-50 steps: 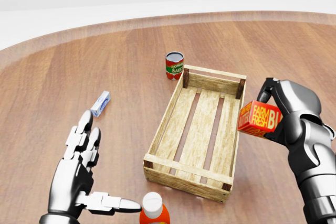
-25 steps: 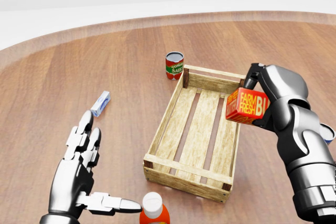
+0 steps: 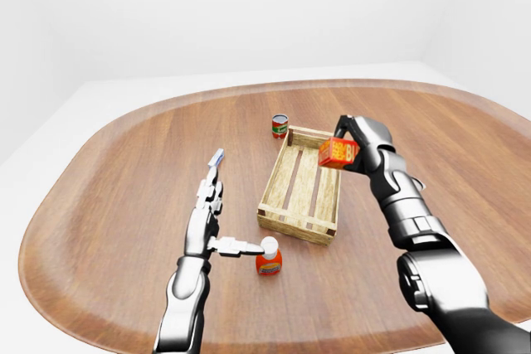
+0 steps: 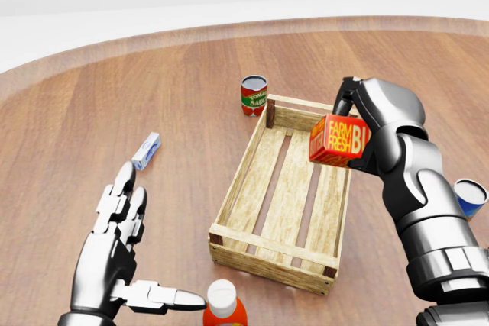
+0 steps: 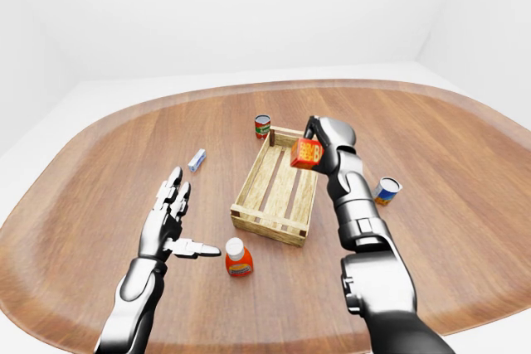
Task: Pick up the butter and put it in the tray.
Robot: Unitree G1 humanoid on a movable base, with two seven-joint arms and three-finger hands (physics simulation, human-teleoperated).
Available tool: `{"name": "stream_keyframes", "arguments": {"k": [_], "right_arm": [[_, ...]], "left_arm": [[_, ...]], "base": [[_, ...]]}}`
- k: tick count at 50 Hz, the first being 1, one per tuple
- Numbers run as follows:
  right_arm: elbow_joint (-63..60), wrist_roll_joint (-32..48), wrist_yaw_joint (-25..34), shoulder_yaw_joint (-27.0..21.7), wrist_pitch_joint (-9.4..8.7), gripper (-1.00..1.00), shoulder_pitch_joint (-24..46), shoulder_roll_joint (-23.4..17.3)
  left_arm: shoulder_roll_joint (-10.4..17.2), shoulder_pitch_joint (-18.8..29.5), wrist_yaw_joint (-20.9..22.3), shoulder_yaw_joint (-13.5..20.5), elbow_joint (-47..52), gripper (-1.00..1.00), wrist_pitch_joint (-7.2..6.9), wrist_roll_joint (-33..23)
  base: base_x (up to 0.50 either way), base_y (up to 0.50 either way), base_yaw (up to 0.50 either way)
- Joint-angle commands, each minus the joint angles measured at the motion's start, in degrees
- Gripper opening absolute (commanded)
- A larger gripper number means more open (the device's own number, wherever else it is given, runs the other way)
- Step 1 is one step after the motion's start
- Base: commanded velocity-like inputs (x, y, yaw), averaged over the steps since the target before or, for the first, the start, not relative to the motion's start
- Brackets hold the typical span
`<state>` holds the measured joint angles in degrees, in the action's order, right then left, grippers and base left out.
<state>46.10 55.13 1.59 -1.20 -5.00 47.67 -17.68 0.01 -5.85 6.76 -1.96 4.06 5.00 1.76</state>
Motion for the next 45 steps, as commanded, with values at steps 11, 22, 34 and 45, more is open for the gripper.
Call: {"name": "stream_keyframes", "arguments": {"k": [11, 22, 34, 45], "right_arm": [[4.6, -0.2, -3.5, 1.0, 0.0, -1.0, 5.2, 2.0], [8.2, -0.2, -4.7, 1.9, 0.0, -1.0, 7.9, 3.2], [11.8, -0.8, -5.8, 2.6, 0.0, -1.0, 10.2, 4.4], [15.1, 0.3, -7.2, 3.4, 0.0, -1.0, 12.5, 4.8]], "left_arm": [[0.1, 0.1, 0.0, 0.1, 0.1, 1.0, 0.0, -0.1], [0.0, 0.1, 0.0, 0.1, -0.5, 1.0, 0.0, -0.2], [0.0, 0.0, 0.0, 0.0, -0.1, 1.0, 0.0, -0.1], [0.0, 0.0, 0.1, 0.1, 0.0, 1.0, 0.0, 0.0]], "base": [[0.0, 0.0, 0.0], [0.0, 0.0, 0.0], [0.0, 0.0, 0.0], [0.0, 0.0, 0.0]]}}
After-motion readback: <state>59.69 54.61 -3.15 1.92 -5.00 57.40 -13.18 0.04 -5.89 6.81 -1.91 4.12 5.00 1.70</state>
